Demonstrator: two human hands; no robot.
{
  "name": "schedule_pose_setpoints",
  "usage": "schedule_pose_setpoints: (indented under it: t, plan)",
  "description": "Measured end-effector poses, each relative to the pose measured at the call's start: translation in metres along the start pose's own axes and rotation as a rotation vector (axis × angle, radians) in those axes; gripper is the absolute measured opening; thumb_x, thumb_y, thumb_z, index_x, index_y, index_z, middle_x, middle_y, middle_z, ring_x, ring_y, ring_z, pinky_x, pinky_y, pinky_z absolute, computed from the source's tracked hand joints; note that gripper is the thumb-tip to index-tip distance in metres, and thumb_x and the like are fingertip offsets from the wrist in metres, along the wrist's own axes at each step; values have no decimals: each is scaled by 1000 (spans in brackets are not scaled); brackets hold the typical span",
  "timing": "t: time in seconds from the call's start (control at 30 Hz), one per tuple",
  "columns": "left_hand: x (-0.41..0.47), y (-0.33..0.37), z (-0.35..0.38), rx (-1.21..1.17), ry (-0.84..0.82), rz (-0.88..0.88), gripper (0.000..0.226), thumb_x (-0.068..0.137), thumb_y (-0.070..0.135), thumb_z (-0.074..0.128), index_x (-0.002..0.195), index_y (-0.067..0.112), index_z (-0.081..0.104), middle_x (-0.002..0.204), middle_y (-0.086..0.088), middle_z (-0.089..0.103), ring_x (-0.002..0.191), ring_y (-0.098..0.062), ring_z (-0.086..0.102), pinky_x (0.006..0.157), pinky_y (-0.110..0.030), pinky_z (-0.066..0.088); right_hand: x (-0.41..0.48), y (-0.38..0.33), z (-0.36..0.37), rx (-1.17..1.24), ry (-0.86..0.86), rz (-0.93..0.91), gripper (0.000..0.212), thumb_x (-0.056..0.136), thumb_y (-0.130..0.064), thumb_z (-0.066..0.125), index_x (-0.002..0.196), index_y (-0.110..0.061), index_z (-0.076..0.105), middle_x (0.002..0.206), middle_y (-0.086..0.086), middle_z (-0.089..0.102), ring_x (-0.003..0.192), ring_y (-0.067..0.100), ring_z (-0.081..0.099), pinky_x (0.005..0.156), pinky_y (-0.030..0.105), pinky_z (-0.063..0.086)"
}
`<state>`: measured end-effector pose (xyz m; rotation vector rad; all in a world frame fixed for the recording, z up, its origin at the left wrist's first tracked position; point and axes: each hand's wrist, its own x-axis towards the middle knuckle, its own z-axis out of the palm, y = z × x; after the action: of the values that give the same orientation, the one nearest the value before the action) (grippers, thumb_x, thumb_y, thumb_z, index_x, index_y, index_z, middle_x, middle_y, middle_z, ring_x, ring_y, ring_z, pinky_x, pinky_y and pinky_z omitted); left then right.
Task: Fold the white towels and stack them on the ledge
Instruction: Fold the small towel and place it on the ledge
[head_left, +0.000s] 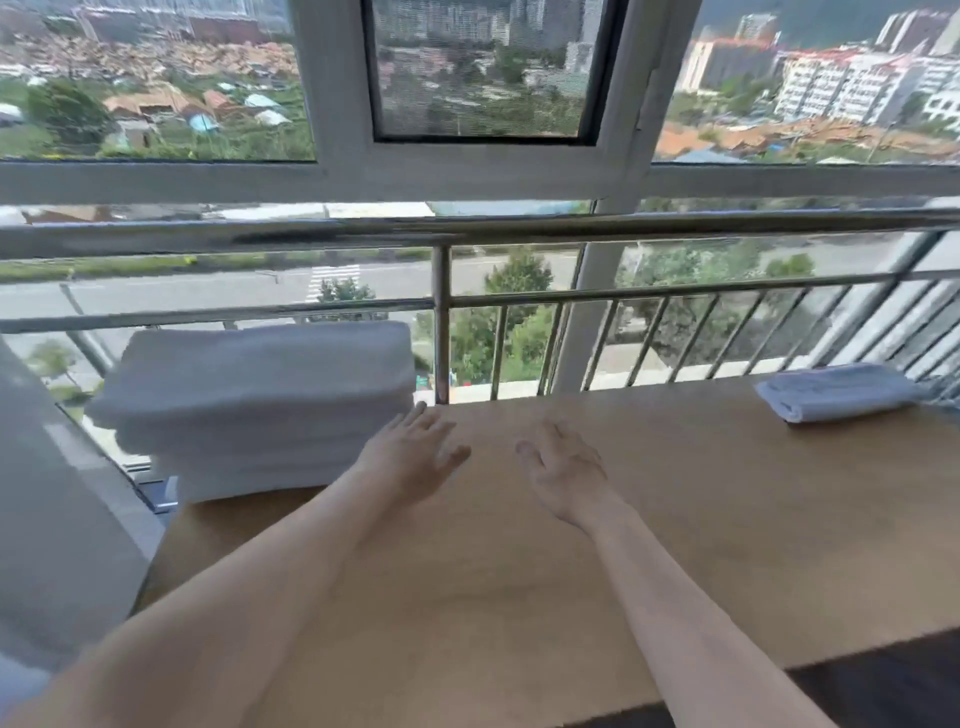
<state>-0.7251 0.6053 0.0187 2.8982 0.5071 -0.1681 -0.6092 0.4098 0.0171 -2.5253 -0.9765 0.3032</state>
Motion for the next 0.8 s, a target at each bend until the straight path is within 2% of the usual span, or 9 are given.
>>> schedule_pose_setpoints:
  t: [0.17, 0.3, 0.5, 0.8]
  plan:
    - [3, 117, 34, 37, -23, 122, 58, 102, 59, 24, 153, 32, 31, 165, 3, 19, 153, -17, 11, 120, -38, 15, -79, 128, -27, 51, -71, 163, 57, 105, -45, 35, 158, -28, 19, 167, -7, 5, 153, 14, 3, 122, 39, 15]
    - [0, 198, 54, 93, -54, 231, 58, 103, 59, 23, 154, 34, 28, 165, 3, 22, 153, -19, 9, 122, -38, 10, -127, 207, -48, 119, -97, 306, 57, 106, -44, 33, 158, -29, 16, 167, -9, -1, 153, 14, -5, 120, 35, 10]
    - [18, 292, 67, 138, -48, 334, 60, 101, 61, 24, 156, 37, 21, 164, 4, 23, 153, -19, 11, 122, -37, 9, -167, 272, -80, 179, 5, 346, 56, 106, -45, 33, 157, -26, 20, 167, -6, 6, 153, 15, -1, 122, 38, 10]
    - [96, 402, 106, 130, -20, 418, 60, 99, 65, 22, 155, 42, 23, 162, 1, 28, 151, -22, 19, 121, -39, 14, -188, 358, -141, 61, 18, 404, 58, 105, -51, 29, 158, -29, 18, 166, -11, 8, 153, 14, 1, 123, 43, 12]
